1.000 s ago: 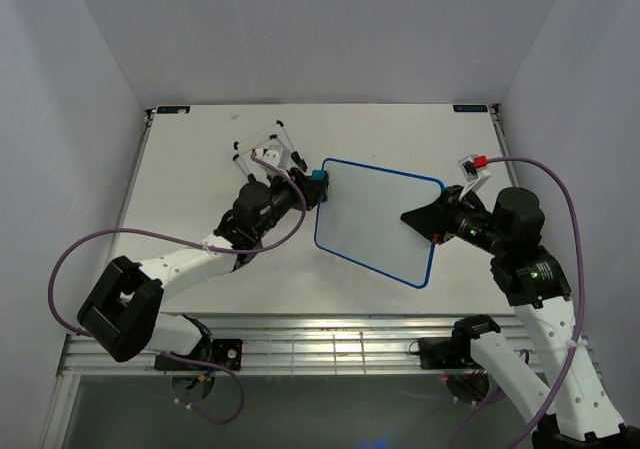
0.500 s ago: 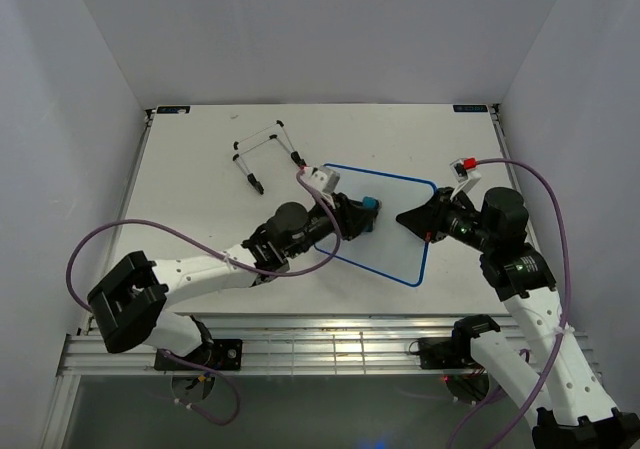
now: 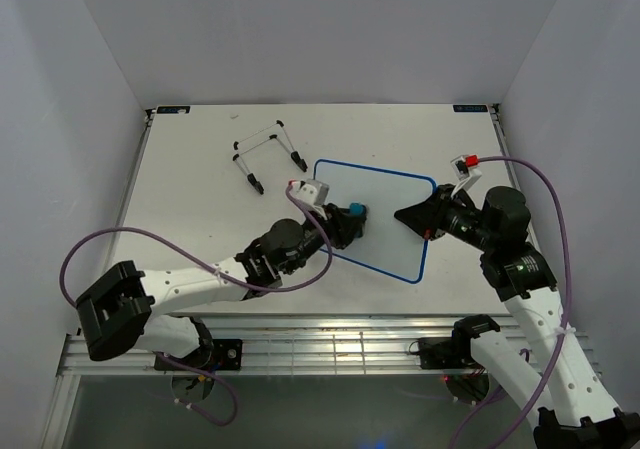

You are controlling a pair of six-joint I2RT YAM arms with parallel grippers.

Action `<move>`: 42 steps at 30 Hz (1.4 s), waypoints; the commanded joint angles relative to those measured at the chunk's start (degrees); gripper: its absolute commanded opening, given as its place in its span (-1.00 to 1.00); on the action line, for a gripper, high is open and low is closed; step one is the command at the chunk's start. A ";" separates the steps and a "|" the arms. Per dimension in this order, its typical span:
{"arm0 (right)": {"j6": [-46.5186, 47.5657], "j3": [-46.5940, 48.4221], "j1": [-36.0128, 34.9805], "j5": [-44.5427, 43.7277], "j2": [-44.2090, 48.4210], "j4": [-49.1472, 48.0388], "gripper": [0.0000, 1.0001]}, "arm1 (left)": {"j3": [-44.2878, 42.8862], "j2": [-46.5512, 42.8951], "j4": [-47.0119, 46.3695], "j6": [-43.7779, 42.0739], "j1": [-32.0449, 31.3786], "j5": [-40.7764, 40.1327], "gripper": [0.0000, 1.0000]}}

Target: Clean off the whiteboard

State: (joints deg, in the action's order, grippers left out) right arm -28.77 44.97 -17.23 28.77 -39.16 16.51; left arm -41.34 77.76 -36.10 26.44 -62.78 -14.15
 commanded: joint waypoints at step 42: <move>15.15 8.64 -1.22 -8.73 2.42 -2.89 -0.85 | -1.28 7.68 42.95 17.69 17.78 -5.19 0.95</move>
State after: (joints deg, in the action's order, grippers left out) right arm -14.28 53.17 -18.39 19.64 -37.82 20.16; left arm -40.42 86.15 4.67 43.77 -44.53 -18.61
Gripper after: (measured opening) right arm 0.085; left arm 0.898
